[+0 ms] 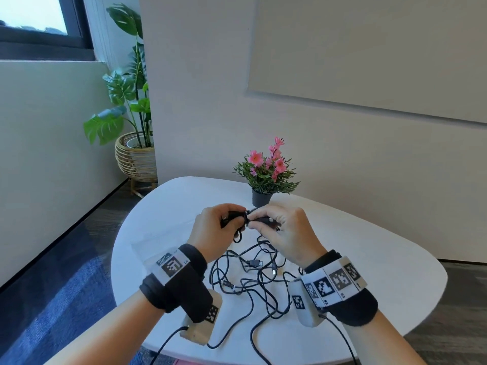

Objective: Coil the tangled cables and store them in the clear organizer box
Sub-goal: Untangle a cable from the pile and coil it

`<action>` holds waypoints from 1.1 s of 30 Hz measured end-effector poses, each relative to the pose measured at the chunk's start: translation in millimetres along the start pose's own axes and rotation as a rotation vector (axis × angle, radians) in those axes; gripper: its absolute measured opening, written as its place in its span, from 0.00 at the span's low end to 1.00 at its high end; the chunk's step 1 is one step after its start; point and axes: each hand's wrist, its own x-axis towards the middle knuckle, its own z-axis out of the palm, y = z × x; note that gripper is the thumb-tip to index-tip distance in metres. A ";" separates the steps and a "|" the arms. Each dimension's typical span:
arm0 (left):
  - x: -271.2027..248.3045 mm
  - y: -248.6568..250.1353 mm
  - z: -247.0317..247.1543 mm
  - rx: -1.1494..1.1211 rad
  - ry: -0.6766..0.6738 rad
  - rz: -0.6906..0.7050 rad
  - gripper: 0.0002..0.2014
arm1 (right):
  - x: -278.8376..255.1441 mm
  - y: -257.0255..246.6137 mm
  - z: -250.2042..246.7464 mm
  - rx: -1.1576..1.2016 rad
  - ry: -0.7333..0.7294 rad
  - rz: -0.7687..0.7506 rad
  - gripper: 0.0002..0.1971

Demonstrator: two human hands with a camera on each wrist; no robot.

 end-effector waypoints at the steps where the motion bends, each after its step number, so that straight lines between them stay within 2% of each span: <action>1: -2.7 0.2 -0.4 0.068 -0.098 0.014 0.08 | 4.5 0.1 -2.8 -0.038 -0.045 -0.037 0.05; 3: -7.6 -0.7 -1.3 0.099 -0.282 0.038 0.09 | 15.0 1.6 -10.6 -0.084 -0.160 -0.092 0.04; 5: -9.4 0.3 -5.2 0.008 -0.358 0.025 0.10 | 23.3 6.3 -19.5 0.003 -0.225 -0.004 0.04; 7: -9.5 2.7 -9.6 -0.113 -0.400 0.016 0.09 | 24.4 13.2 -23.3 0.187 -0.209 0.120 0.05; 10: -12.5 9.0 -11.8 -0.238 -0.457 0.003 0.07 | 16.5 22.1 -14.1 0.390 -0.115 0.199 0.06; 16: -14.4 2.0 -14.9 -0.525 -0.353 -0.196 0.09 | -1.6 27.1 1.3 0.521 -0.023 0.286 0.11; 20: -13.2 4.5 -10.5 -0.797 -0.330 -0.297 0.10 | -9.4 20.3 18.4 0.724 0.225 0.375 0.08; 23: -10.1 9.1 -11.8 -0.916 -0.272 -0.346 0.14 | -13.7 17.6 31.3 0.839 0.310 0.448 0.11; 26: -9.4 12.7 -10.1 -0.950 -0.248 -0.366 0.15 | -15.5 17.6 35.5 0.744 0.332 0.417 0.10; 29: -9.2 13.8 -3.1 -0.921 -0.224 -0.342 0.09 | -14.5 19.6 37.1 0.578 0.322 0.352 0.06; 33: -10.1 13.1 4.8 -0.651 -0.226 -0.169 0.20 | -12.2 20.3 40.0 0.410 0.294 0.350 0.05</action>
